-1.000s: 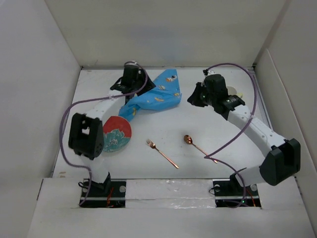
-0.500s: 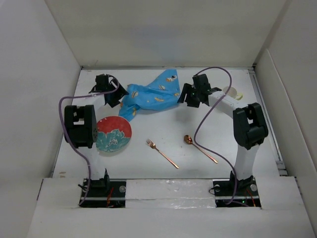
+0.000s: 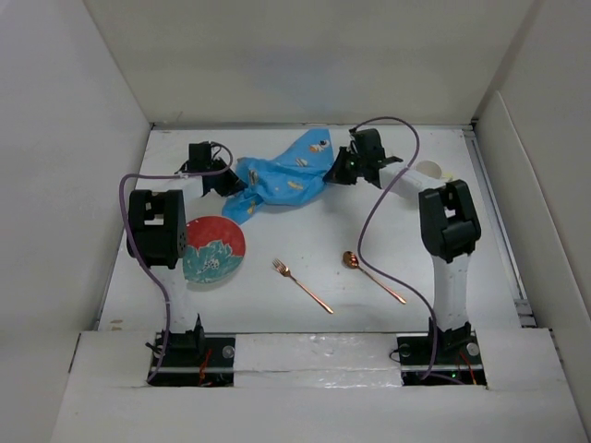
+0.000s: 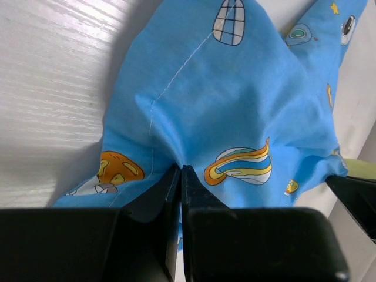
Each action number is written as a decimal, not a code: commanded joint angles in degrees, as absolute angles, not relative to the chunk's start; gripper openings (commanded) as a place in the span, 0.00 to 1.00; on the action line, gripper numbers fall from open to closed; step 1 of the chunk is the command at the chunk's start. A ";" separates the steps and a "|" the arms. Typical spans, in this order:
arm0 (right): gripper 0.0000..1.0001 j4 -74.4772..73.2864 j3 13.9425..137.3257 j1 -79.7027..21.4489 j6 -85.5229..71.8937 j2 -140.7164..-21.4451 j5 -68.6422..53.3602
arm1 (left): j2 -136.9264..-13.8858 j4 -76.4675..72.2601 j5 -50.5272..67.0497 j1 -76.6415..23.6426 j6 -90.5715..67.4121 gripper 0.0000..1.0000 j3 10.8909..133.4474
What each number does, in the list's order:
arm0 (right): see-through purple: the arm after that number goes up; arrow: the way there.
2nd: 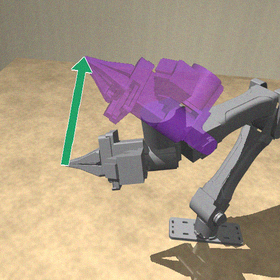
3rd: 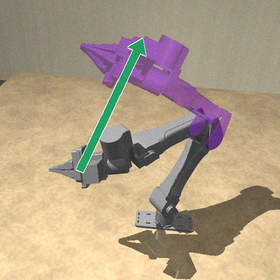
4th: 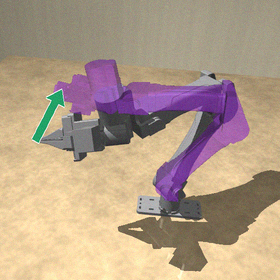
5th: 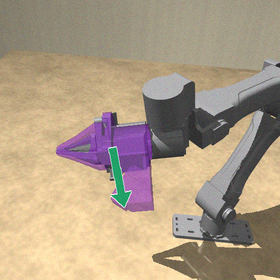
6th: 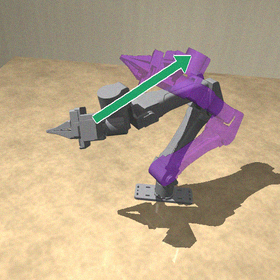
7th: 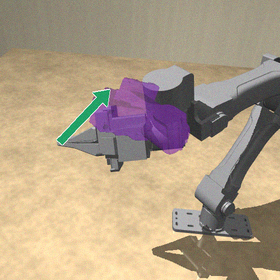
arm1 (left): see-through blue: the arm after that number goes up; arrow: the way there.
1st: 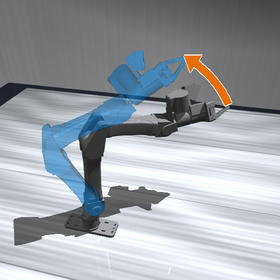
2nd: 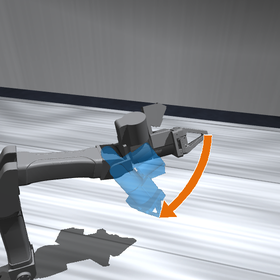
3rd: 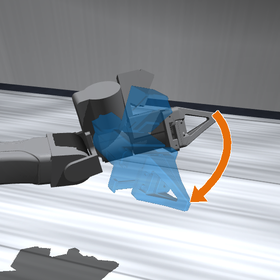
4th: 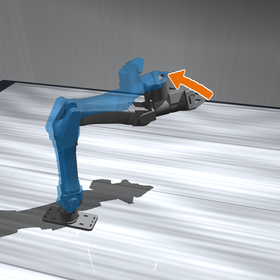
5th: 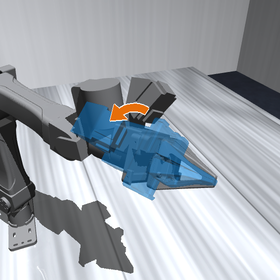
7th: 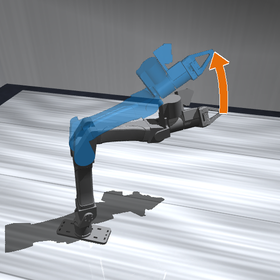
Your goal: Set the dinner table for one person
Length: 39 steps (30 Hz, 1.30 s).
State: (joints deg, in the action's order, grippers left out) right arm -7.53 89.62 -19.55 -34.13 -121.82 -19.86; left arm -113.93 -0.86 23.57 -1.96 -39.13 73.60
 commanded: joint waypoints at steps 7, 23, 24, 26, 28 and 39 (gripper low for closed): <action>0.00 -14.22 102.20 -19.07 -27.07 -105.04 -20.56 | -100.91 6.58 14.78 -2.29 -34.90 0.00 93.21; 0.00 -26.89 117.67 -10.55 -34.01 -117.64 -26.54 | -98.60 14.49 9.30 -0.37 -31.29 0.30 102.12; 0.00 -28.20 122.30 -10.55 -34.71 -119.86 -26.72 | -102.53 17.11 9.75 -0.35 -31.20 0.42 103.35; 0.00 -32.32 127.16 -10.55 -34.28 -123.47 -28.29 | -106.50 20.81 10.55 0.18 -29.72 0.44 109.58; 0.12 -33.74 129.02 -10.55 -32.53 -124.72 -28.92 | -109.42 24.86 9.76 0.18 -28.74 0.45 112.92; 0.00 -22.95 91.70 -13.00 -27.34 -101.80 -15.82 | -93.45 22.51 -6.95 -18.98 -20.21 0.00 84.84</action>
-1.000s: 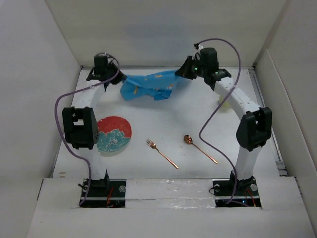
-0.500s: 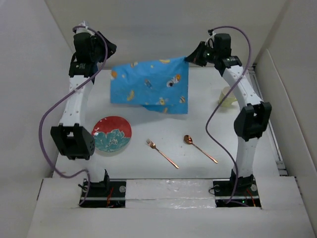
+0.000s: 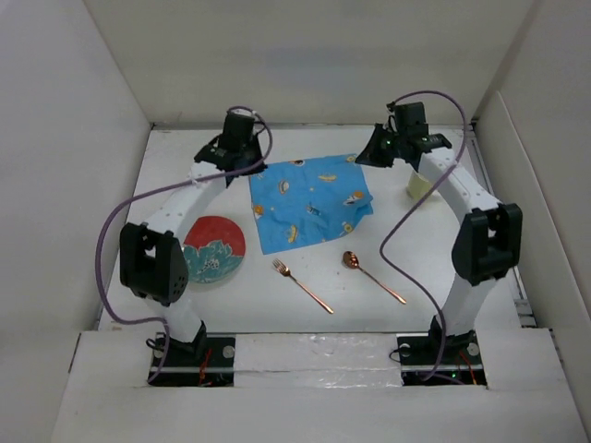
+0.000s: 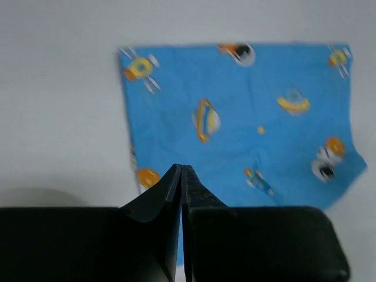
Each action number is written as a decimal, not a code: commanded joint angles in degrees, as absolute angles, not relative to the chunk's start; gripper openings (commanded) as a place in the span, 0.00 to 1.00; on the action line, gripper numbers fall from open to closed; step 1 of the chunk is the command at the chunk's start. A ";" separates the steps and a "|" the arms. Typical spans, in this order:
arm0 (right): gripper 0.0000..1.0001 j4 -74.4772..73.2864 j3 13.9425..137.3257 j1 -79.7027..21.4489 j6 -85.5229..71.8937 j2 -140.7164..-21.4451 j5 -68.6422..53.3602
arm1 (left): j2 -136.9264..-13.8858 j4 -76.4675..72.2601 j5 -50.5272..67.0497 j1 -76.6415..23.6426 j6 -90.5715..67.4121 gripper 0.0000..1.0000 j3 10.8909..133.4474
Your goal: Set the dinner table for one person
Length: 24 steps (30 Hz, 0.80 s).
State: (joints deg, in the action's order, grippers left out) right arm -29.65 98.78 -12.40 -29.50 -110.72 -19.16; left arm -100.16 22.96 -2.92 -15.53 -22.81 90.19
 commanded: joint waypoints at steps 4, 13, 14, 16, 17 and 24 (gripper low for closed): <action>0.00 -22.41 80.79 -19.14 -24.70 -94.93 -16.17 | -90.35 15.65 1.38 -16.71 -24.87 0.00 71.73; 0.27 -26.45 83.37 -41.65 -22.42 -99.74 -8.45 | -101.43 16.97 6.91 -9.15 -27.59 0.24 82.54; 0.39 -28.11 85.41 -42.97 -21.89 -101.58 -5.91 | -100.64 15.48 8.07 -8.10 -28.47 0.25 81.57; 0.48 -29.26 89.97 -46.22 -20.66 -106.77 -3.26 | -97.74 12.92 8.79 -5.55 -30.14 0.25 79.38; 0.55 -30.40 91.48 -47.01 -19.96 -108.70 -1.42 | -95.82 12.57 8.88 -4.93 -30.49 0.26 78.84; 0.58 -39.63 106.25 -52.12 -15.74 -124.53 6.23 | -89.31 8.97 8.26 -0.80 -31.73 0.26 73.04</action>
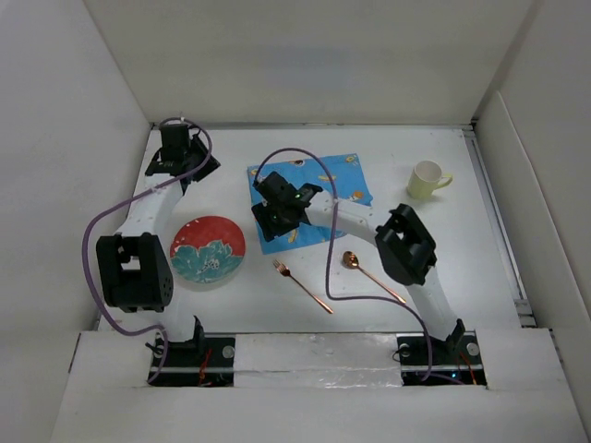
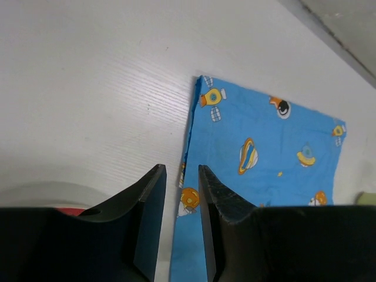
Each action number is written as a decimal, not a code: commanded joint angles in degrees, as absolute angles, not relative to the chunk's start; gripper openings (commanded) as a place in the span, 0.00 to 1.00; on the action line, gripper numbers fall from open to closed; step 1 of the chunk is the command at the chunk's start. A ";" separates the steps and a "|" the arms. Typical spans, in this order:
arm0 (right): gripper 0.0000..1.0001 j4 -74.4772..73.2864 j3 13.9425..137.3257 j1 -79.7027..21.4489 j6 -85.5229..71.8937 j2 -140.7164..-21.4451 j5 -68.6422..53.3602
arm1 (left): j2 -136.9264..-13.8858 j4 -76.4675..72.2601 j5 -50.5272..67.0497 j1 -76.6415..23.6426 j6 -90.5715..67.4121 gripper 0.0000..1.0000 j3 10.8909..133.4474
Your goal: Set the dinner table for one person
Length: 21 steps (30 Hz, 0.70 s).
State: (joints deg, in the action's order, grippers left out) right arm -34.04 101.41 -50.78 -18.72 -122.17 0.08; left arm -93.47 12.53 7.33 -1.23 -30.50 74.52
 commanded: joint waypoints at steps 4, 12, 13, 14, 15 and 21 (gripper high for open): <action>0.55 -41.13 111.09 -53.43 -15.56 -129.19 7.47 | -89.30 9.32 8.17 -0.26 -30.76 0.26 73.21; 0.50 -43.43 114.01 -56.15 -16.35 -131.93 9.75 | -89.82 9.40 7.39 -0.26 -29.80 0.25 72.60; 0.50 -43.42 113.39 -56.86 -16.61 -131.75 9.76 | -89.82 9.32 7.47 -0.26 -29.79 0.25 72.34; 0.50 -42.72 113.03 -56.87 -16.70 -131.75 9.32 | -89.82 9.14 7.73 0.35 -29.71 0.25 72.07; 0.50 -42.54 112.68 -56.87 -17.05 -131.75 8.88 | -89.74 8.88 8.00 0.35 -29.53 0.25 71.81; 0.50 -43.15 112.15 -57.39 -18.45 -133.77 7.03 | -89.74 8.44 9.67 3.16 -29.00 0.23 69.79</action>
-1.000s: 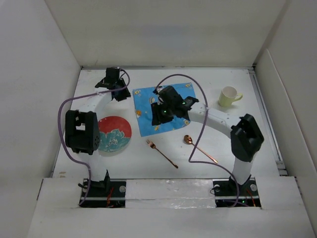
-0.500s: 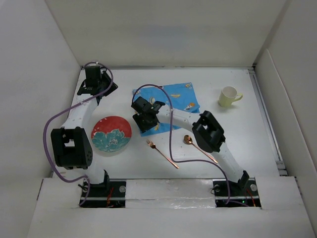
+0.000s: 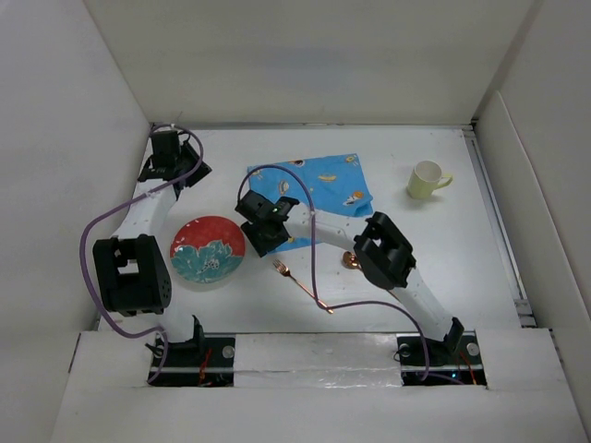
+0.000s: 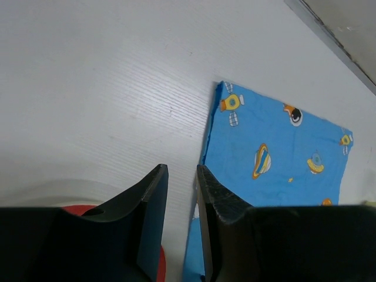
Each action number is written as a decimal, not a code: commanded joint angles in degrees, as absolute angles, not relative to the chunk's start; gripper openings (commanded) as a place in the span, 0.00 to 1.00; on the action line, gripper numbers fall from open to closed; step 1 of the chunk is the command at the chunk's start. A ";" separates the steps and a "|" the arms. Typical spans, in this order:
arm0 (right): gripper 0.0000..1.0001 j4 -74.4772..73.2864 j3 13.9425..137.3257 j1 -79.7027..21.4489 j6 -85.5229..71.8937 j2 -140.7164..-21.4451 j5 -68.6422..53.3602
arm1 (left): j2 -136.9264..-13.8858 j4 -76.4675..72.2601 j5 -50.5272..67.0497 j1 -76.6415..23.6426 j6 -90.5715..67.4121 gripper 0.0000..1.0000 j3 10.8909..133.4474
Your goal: Set the dinner table for one person
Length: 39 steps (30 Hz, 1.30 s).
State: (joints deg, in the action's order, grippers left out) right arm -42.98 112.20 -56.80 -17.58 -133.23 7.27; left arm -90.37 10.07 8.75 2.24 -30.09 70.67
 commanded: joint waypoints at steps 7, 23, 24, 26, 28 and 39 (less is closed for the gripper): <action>0.27 -43.50 112.94 -57.39 -18.72 -134.91 10.45 | -90.53 8.44 9.67 3.69 -28.92 0.23 69.43; 0.00 -36.21 105.91 -41.85 -18.28 -117.54 3.98 | -96.14 13.17 14.59 -2.97 -24.26 0.25 70.22; 0.00 -35.69 105.21 -40.70 -18.80 -116.20 2.56 | -96.76 13.71 14.42 -3.77 -23.74 0.25 70.75; 0.00 -33.58 104.24 -37.64 -19.25 -113.14 -2.51 | -98.43 15.46 13.71 -4.83 -22.33 0.25 72.33; 0.00 -33.13 104.24 -35.96 -19.69 -111.98 -4.74 | -99.40 16.43 12.93 -5.62 -21.71 0.25 73.12; 0.00 -31.11 107.58 -28.13 -23.64 -111.01 -14.23 | -103.53 18.55 14.68 -9.84 -19.60 0.35 72.77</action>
